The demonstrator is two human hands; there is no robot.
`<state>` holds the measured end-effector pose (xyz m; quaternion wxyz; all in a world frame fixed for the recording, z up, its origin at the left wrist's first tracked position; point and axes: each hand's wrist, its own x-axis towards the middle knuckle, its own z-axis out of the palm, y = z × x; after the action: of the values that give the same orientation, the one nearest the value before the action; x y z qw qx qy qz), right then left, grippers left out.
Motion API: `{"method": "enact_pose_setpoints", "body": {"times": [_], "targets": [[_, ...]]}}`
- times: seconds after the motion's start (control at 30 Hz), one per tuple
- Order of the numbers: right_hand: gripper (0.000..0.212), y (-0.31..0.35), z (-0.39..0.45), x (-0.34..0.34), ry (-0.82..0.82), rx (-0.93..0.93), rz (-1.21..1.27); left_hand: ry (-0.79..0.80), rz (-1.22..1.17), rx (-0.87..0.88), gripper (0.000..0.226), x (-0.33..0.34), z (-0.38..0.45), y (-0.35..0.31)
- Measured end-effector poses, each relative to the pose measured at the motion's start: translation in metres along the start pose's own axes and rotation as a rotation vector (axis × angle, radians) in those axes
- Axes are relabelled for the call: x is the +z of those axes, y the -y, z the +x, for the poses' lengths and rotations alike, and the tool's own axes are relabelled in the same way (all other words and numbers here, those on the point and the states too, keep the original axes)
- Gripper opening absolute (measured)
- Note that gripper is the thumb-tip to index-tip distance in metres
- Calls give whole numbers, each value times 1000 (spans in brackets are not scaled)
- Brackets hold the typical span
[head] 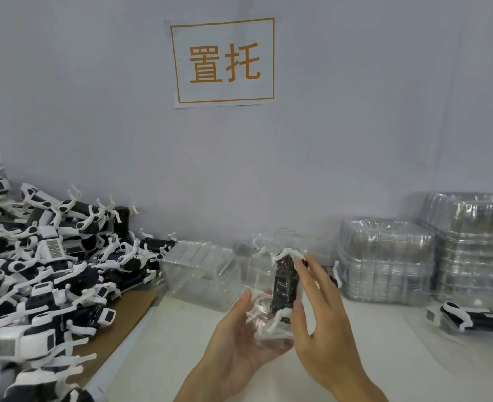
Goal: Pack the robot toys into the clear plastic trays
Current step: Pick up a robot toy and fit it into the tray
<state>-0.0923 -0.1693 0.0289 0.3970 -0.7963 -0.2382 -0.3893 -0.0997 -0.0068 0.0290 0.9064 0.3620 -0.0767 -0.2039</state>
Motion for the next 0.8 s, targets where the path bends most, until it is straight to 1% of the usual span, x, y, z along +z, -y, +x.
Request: {"method": "enact_pose_setpoints", "body": {"times": [0.1,0.23,0.4,0.5,0.6,0.7,0.73,0.8], "targets": [[75,-1,-1,2,21,7,-21,6,-18,8,58,-1,-1,-1],[75,-1,-1,1,15,21,-14,19,-26,6,58,0,-1,-1],[77,0,0,1,32,36,6,-2,-7,32,57,-3,1,-1],[76,-1,1,0,22,48,29,-51,46,64,56,-2,1,-2],[70,-3,1,-1,-14,85,130,-145,173,167,50,-1,2,-3],[58,-6,3,0,-82,214,247,-214,350,295,41,0,3,-4],[53,-8,3,1,-101,289,283,-238,386,325,42,-1,3,-4],[44,-17,4,1,-144,476,381,-309,435,378,54,-3,2,-5]]}}
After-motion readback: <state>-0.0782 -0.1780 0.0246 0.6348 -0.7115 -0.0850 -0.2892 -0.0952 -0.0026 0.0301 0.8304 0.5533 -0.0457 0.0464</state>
